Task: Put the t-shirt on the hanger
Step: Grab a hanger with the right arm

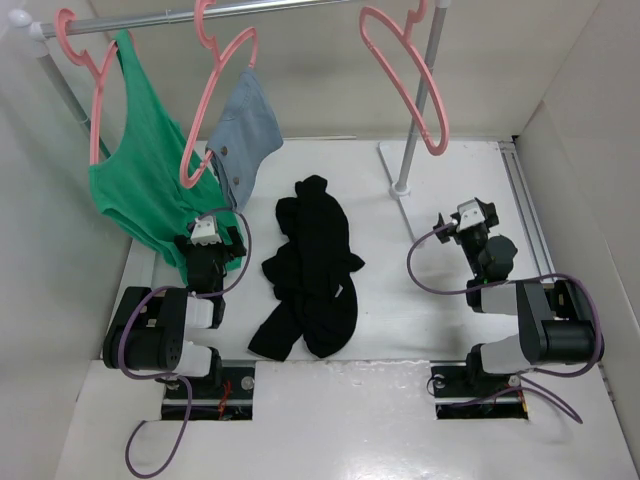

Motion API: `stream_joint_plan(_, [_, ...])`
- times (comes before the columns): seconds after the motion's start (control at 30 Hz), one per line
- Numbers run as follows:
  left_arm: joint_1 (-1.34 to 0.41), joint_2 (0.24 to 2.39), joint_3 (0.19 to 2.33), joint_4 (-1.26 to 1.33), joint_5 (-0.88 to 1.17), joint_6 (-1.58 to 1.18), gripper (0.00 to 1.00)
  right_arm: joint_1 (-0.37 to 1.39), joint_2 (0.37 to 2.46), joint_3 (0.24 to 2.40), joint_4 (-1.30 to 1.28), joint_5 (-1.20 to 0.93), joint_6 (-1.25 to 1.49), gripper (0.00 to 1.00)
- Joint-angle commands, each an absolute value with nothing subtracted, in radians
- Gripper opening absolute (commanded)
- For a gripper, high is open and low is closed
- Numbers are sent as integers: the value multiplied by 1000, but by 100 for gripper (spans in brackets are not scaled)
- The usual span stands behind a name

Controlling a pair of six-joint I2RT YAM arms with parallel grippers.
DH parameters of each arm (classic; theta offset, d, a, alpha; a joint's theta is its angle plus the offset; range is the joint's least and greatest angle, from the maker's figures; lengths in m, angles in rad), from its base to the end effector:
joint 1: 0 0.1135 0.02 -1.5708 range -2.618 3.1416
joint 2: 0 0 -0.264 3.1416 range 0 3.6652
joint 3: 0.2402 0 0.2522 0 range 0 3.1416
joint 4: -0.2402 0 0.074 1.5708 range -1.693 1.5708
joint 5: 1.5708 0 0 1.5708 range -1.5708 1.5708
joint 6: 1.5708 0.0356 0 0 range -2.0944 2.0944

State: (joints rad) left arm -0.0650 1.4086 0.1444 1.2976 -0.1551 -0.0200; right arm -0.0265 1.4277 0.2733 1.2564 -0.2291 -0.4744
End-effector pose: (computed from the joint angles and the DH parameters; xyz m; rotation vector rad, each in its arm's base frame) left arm 0.2175 -0.0086 0.1623 -0.0886 1.5355 0.0517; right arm 0.2445 0.0016 0.1861 -0.5071 1.3861 -0.2387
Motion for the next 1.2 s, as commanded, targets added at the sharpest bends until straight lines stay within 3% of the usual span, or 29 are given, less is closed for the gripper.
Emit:
stream_joint_plan(0.0, [-61,1385,164,1513,-161,-34,100,-34,1411,291,1295,-239,-466,100])
stream_joint_plan(0.3, [-61,1287,141,1455,-56,12,100,-9,1370,334,1194,-151,-466,100])
stream_joint_plan(0.47, [-61,991,216,989,-27,-89,100,2,1343,654,537,-85,-448,100])
stream_joint_plan(0.73, [-61,688,180,686,12,-123,100,40,1413,750,255,-124,-400,100])
stream_joint_plan(0.93, [-133,365,149,399,290,282,100,136,1263,727,152,-84,-439,100])
stream_joint_plan(1.17, [-402,238,237,68,340,697,100,303,1126,742,23,-159,-552,100])
